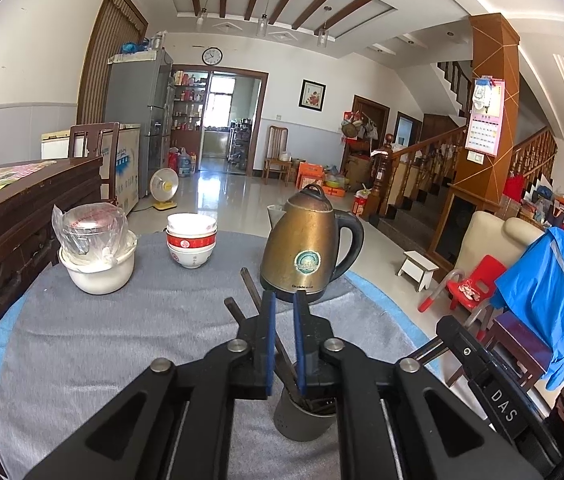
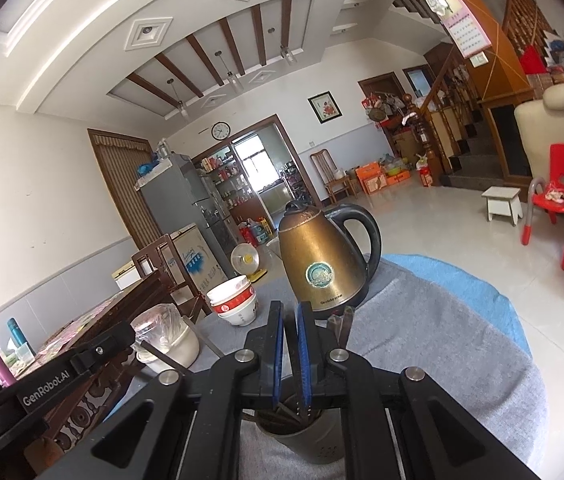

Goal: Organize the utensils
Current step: 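Lower chopsticks into the grey cup and open the left gripper while the right gripper releases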

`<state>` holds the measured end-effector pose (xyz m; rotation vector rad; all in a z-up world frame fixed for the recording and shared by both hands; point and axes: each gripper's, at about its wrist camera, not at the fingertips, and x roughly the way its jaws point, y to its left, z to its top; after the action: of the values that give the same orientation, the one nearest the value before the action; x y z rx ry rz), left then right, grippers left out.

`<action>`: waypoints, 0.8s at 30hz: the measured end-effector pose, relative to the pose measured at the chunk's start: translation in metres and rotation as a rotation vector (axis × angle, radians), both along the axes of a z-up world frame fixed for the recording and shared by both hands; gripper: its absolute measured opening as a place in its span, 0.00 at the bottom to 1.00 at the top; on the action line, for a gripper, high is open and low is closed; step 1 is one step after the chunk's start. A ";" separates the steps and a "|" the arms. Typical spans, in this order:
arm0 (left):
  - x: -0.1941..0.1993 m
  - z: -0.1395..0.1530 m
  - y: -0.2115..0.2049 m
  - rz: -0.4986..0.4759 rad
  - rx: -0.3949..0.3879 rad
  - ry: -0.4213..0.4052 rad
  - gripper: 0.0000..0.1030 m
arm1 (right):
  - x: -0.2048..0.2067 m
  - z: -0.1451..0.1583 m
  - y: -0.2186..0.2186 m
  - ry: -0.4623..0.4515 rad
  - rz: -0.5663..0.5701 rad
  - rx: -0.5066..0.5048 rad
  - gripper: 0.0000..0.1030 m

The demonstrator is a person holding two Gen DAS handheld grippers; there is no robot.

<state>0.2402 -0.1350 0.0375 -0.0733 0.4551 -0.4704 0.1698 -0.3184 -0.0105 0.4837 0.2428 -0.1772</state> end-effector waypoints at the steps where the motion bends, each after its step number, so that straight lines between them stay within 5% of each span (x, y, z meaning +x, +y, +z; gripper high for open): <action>1: 0.000 0.000 0.000 0.004 0.003 -0.002 0.22 | 0.001 -0.001 -0.002 0.004 -0.001 0.009 0.10; 4: -0.001 0.000 0.003 0.020 0.005 -0.013 0.40 | 0.001 -0.003 -0.007 0.012 0.002 0.035 0.10; 17: -0.026 0.003 0.041 0.091 0.046 -0.087 0.64 | -0.015 -0.006 -0.020 -0.007 -0.018 0.088 0.10; 24: -0.033 -0.017 0.073 0.144 0.099 -0.048 0.71 | -0.024 -0.008 -0.017 -0.001 -0.009 0.079 0.10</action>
<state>0.2069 -0.0615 0.0207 0.0003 0.4222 -0.3071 0.1461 -0.3354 -0.0190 0.5638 0.2475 -0.1766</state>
